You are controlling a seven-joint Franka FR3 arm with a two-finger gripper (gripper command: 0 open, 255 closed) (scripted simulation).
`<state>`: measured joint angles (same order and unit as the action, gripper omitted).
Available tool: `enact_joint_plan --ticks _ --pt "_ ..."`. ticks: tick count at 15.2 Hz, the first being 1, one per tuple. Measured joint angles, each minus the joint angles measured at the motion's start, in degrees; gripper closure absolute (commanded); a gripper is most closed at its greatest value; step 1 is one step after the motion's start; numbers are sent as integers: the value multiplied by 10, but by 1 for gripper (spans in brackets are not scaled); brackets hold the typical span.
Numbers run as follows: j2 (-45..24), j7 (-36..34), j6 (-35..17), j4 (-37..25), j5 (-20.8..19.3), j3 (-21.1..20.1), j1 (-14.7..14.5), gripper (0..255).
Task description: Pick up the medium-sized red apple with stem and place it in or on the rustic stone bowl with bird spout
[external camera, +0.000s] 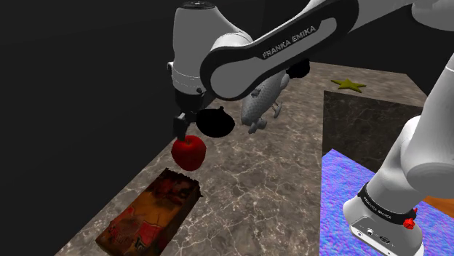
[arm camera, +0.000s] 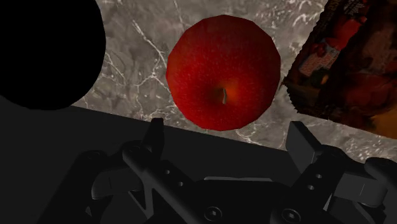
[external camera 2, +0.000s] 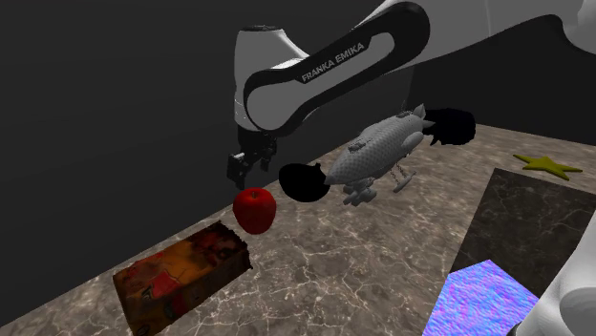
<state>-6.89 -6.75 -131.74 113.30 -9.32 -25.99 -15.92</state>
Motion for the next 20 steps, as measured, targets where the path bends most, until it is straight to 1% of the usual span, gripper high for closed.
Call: enact_joint_plan --ticks 6,12,13,20 --pt "-34 -16 -34 4 -25 4 -6 0" --pt "-37 -17 -39 6 -27 4 -6 0" --pt "-37 -17 -39 6 -27 4 -6 255" --pt "-37 -17 -39 6 -27 4 -6 255"
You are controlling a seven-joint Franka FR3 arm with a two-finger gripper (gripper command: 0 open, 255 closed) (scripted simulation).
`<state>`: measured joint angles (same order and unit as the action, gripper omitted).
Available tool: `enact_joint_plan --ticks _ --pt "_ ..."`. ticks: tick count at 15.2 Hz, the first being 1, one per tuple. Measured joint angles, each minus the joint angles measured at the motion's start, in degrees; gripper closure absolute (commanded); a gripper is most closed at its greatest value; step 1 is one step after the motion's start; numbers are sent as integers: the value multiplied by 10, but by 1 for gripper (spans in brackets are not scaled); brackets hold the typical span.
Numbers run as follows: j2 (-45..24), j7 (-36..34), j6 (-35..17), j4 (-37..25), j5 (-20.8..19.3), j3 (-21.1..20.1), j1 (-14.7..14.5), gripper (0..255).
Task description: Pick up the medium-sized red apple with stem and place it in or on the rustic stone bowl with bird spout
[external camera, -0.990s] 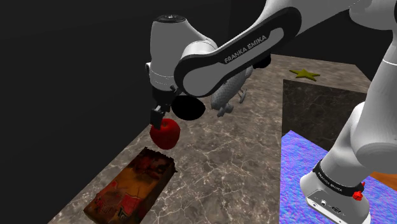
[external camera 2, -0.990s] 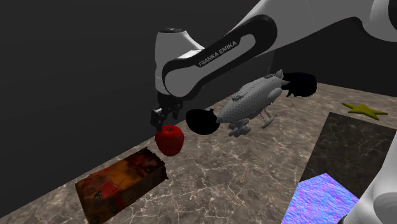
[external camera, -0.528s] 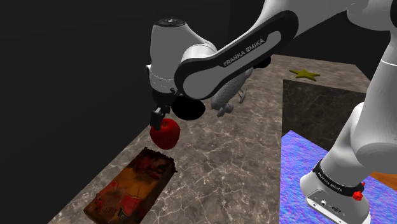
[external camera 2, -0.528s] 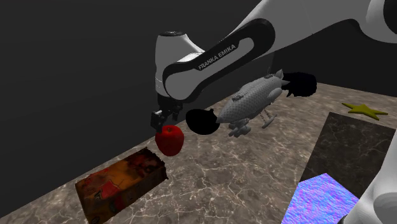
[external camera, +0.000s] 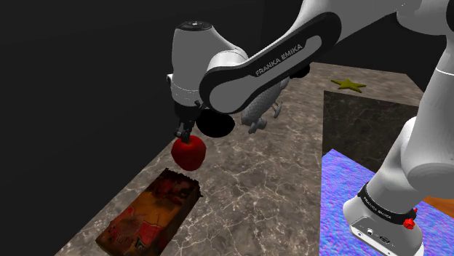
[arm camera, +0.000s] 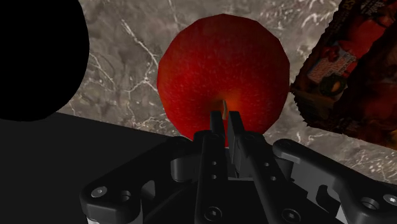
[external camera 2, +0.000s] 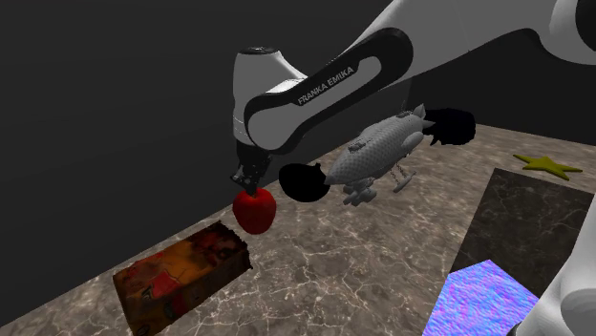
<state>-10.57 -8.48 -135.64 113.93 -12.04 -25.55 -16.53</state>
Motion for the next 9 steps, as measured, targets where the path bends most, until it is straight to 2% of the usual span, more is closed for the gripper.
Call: enact_joint_plan --ticks 4,9 --pt "2 1 3 -1 2 0 0 255" --pt "16 11 33 -19 14 -4 2 255"
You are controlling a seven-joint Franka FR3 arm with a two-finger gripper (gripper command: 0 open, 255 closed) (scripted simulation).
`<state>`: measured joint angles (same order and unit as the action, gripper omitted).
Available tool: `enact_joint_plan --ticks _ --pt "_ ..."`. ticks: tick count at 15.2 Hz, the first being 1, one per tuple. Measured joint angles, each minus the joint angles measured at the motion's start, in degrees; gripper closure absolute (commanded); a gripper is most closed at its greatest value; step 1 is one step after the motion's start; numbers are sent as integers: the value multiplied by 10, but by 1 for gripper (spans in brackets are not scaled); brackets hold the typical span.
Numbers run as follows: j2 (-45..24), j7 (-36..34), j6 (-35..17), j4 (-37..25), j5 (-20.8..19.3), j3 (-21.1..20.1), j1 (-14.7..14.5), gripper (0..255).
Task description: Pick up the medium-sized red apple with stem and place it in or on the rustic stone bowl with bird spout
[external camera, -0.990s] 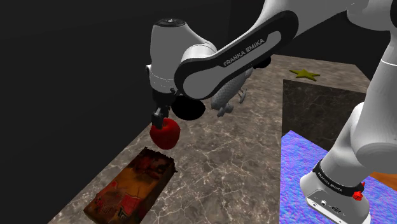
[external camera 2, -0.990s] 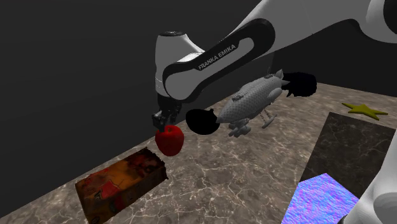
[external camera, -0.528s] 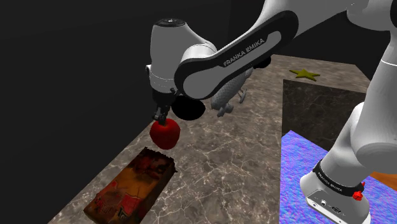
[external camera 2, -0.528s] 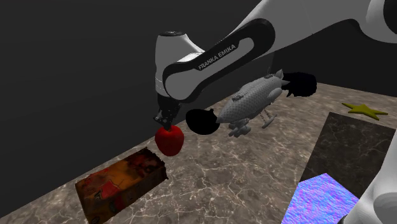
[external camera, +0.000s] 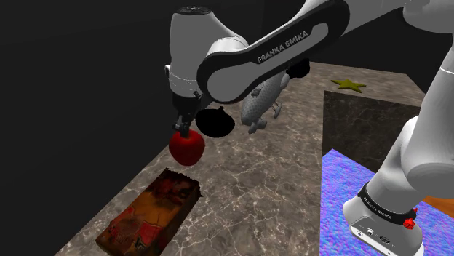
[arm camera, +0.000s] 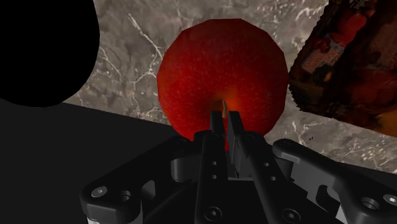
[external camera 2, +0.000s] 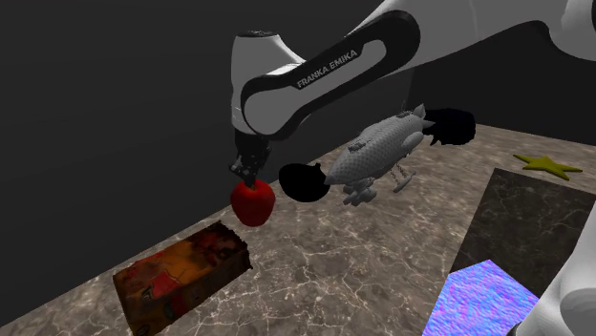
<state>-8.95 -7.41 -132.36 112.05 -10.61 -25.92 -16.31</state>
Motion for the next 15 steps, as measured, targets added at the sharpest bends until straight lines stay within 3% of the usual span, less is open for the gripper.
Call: enact_joint_plan --ticks 15 --pt "32 26 108 -80 29 -5 4 255"
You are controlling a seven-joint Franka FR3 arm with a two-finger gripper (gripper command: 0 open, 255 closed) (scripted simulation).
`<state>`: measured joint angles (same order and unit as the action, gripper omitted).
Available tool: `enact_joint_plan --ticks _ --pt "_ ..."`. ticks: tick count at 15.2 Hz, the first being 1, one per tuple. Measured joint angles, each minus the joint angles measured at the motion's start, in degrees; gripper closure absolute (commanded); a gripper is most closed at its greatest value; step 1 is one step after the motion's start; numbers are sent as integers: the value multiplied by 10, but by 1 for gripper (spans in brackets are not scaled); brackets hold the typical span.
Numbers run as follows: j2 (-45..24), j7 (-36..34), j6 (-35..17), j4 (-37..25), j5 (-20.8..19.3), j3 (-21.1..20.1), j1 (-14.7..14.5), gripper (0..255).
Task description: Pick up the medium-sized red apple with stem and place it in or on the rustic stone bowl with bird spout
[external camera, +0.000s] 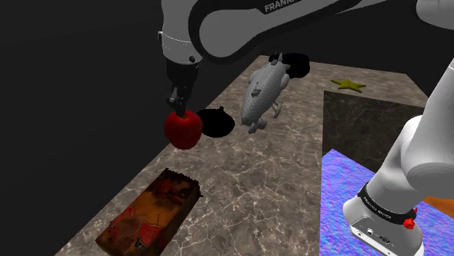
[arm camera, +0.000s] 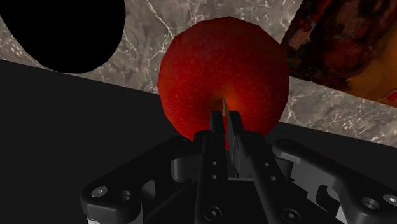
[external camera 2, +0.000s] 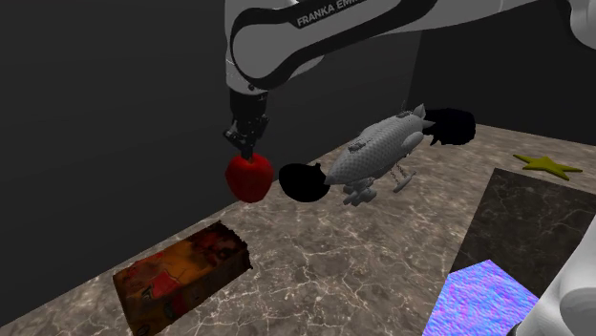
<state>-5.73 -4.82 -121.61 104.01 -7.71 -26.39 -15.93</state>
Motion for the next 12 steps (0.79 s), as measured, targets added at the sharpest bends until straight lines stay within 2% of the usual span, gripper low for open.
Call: enact_joint_plan --ticks 12 --pt "9 11 88 -80 9 -2 -1 255"
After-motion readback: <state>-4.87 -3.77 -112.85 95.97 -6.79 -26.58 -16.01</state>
